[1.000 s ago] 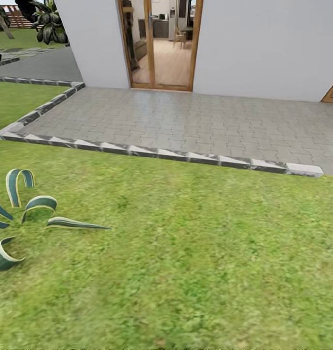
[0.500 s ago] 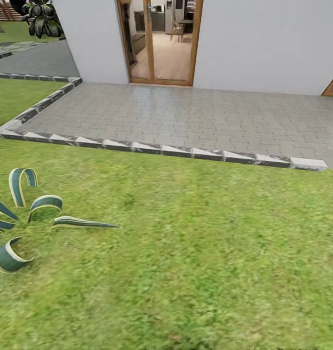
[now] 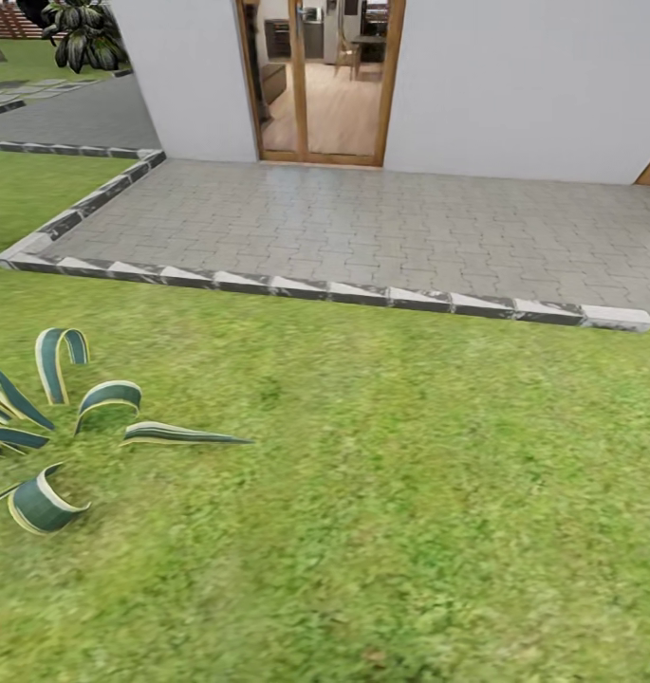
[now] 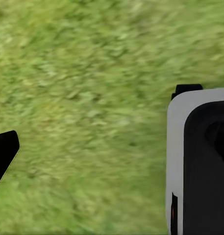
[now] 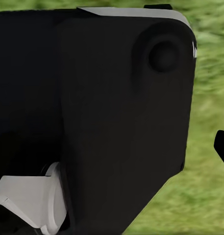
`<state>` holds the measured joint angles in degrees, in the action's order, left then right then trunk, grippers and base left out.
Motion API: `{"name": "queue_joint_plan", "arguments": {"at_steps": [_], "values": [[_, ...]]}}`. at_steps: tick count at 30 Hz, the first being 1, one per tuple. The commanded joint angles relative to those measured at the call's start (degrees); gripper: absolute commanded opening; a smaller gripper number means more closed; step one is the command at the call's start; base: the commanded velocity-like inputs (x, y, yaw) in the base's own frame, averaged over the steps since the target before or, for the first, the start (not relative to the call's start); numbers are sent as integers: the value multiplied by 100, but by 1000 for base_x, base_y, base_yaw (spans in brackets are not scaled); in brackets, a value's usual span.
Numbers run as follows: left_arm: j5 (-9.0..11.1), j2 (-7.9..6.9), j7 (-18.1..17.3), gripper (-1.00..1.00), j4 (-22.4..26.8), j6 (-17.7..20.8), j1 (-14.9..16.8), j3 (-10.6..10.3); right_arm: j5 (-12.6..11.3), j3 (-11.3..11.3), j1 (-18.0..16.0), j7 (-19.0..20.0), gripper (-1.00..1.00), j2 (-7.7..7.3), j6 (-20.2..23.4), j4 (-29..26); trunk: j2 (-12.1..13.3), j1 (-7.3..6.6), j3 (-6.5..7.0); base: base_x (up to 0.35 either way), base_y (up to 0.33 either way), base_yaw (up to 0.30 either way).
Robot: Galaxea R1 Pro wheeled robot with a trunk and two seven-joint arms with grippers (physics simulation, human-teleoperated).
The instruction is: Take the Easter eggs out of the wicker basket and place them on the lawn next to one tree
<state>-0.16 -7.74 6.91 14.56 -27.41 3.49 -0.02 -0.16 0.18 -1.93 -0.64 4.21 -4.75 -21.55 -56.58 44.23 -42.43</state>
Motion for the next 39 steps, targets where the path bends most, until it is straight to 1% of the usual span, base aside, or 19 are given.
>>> {"name": "queue_joint_plan", "arguments": {"at_steps": [1, 10, 13, 15, 21, 24, 37, 38, 39], "values": [[-2, 0, 12, 100, -5, -16, 3, -1, -2, 3, -1, -7, 100, 1, -17, 1, -3, 0, -3, 0, 293, 0], [34, -2, 12, 100, -5, -11, 4, 2, -8, 0, -1, -7, 100, -1, -24, -6, -3, 0, -4, 0, 293, 0], [40, 0, 12, 100, -5, -10, 8, 2, -10, -15, -13, -7, 100, -22, -27, -21, -3, 0, -4, 0, 293, 0], [41, 0, 12, 100, -5, -10, 10, 2, -10, -20, -73, -8, 100, -37, -25, -70, -3, 0, -4, 0, 293, 0], [44, -8, 12, 100, -5, -10, 11, 2, -3, -25, -378, -14, 100, -10, -10, -307, -3, 0, -4, -21, 293, 0], [48, -8, 12, 100, -4, -10, 11, 2, -2, -26, -421, -10, 100, -9, -9, -319, -3, 0, -4, -31, 268, 0], [60, -23, 29, 100, 54, -36, 13, 14, -7, -1, -450, -10, 100, -1, -8, -300, -3, 0, -4, -4, 124, 0], [61, -33, 31, 100, 56, -41, 14, 15, -8, -1, -450, -9, 100, -1, -8, -300, -3, 0, -4, 0, 72, 0], [64, -76, 37, 100, 59, -52, 15, 20, -9, -1, -449, -8, 100, -3, -8, -299, -3, 0, -4, 0, 46, 0]]}}
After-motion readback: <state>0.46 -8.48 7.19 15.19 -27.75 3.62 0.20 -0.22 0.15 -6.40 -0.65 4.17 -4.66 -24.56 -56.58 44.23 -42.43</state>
